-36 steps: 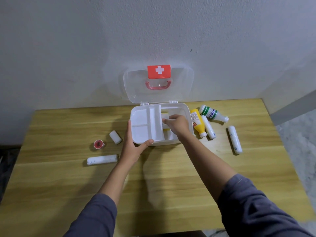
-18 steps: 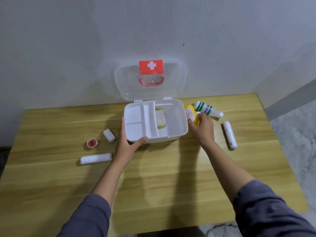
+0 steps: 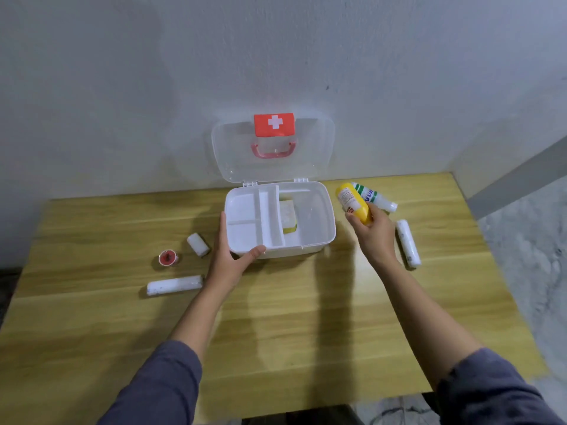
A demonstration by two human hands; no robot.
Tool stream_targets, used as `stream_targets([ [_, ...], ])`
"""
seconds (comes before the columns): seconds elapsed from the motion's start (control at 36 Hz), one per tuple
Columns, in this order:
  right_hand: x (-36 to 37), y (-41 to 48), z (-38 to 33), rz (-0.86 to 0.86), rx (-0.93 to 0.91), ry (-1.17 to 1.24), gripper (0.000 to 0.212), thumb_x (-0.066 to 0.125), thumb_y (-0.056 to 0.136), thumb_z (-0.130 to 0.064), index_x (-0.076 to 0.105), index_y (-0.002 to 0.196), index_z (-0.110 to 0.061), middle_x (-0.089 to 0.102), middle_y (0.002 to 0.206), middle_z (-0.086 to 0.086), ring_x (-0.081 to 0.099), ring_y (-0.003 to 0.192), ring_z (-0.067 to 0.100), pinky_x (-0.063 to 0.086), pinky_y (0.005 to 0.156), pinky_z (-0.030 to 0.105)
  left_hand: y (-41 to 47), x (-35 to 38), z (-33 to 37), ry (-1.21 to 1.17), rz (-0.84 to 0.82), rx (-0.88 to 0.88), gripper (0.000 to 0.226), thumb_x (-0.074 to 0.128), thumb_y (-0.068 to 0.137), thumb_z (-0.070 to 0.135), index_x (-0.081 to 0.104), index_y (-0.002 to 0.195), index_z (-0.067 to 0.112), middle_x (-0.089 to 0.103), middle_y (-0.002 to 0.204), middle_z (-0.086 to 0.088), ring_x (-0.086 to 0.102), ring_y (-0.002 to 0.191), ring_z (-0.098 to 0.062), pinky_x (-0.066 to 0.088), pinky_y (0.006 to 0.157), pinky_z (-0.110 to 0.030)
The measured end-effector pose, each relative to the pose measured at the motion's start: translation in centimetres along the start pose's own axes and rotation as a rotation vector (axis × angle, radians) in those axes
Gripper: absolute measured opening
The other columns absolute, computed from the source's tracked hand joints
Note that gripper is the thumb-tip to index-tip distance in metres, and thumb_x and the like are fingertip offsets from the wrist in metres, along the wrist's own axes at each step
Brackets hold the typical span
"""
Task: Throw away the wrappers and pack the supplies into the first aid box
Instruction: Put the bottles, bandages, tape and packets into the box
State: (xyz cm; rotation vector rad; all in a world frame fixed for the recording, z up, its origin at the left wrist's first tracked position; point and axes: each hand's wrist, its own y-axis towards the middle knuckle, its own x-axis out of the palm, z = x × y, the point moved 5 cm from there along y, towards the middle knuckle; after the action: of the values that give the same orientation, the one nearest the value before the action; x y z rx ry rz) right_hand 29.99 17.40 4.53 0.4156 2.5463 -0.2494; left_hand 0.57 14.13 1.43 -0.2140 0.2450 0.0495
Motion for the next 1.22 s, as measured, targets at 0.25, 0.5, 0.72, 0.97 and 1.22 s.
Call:
stream_targets([
  [0.25,-2.5,-1.6,-6.1,-0.208,-0.355,-0.207,0.045,0.074,0.077,-0.025,0.060,0.118,-0.013,0.060,0.106,0.006,0.054,0.094,0.018,0.037,0.078,0.025,-0.2,0.0,0.4,-0.023,-0.002,0.013,0.104,0.077,0.071,0.029,0.005,0.146,0.033,0.017,0.149,0.017,0.019,0.135,-0.002,0.024,0.112,-0.033],
  [0.5,3.7,-2.4,-8.0,-0.604,-0.378,-0.763,0.042,0.067,0.079,-0.029,0.055,0.116,-0.013,0.061,0.111,0.010,0.056,0.097,0.027,0.039,0.072,0.030,0.1,-0.1,-0.2,-0.007,-0.010,-0.003,0.109,0.078,0.066,0.041,0.005,0.146,0.035,0.013,0.156,0.012,0.015,0.141,-0.006,0.023,0.115,-0.041],
  [0.72,6.4,-2.1,-9.4,-0.644,-0.362,-0.617,0.015,0.048,0.083,0.002,0.062,0.080,-0.005,0.066,0.088,0.015,0.062,0.080,0.034,0.051,0.067,0.040,0.2,0.1,-0.4,-0.022,0.009,0.008,0.106,0.077,0.069,0.036,0.005,0.147,0.031,0.013,0.153,0.015,0.014,0.136,-0.001,0.022,0.112,-0.033],
  [0.97,7.8,-2.6,-9.4,-0.575,-0.344,-0.448,0.024,0.066,0.079,-0.012,0.044,0.089,-0.010,0.058,0.090,0.012,0.058,0.083,0.031,0.051,0.071,0.043,0.3,0.2,0.0,-0.048,-0.001,0.039,0.105,0.080,0.069,0.032,0.008,0.146,0.031,0.017,0.151,0.015,0.020,0.138,-0.005,0.025,0.112,-0.032],
  [1.22,8.8,-1.8,-9.5,-0.513,-0.386,-0.475,0.035,0.057,0.088,-0.021,0.048,0.121,-0.014,0.053,0.114,0.011,0.055,0.093,0.025,0.048,0.077,0.036,0.2,0.1,0.1,-0.037,-0.004,0.045,0.105,0.079,0.067,0.036,0.009,0.146,0.035,0.020,0.151,0.014,0.022,0.137,-0.005,0.027,0.111,-0.033],
])
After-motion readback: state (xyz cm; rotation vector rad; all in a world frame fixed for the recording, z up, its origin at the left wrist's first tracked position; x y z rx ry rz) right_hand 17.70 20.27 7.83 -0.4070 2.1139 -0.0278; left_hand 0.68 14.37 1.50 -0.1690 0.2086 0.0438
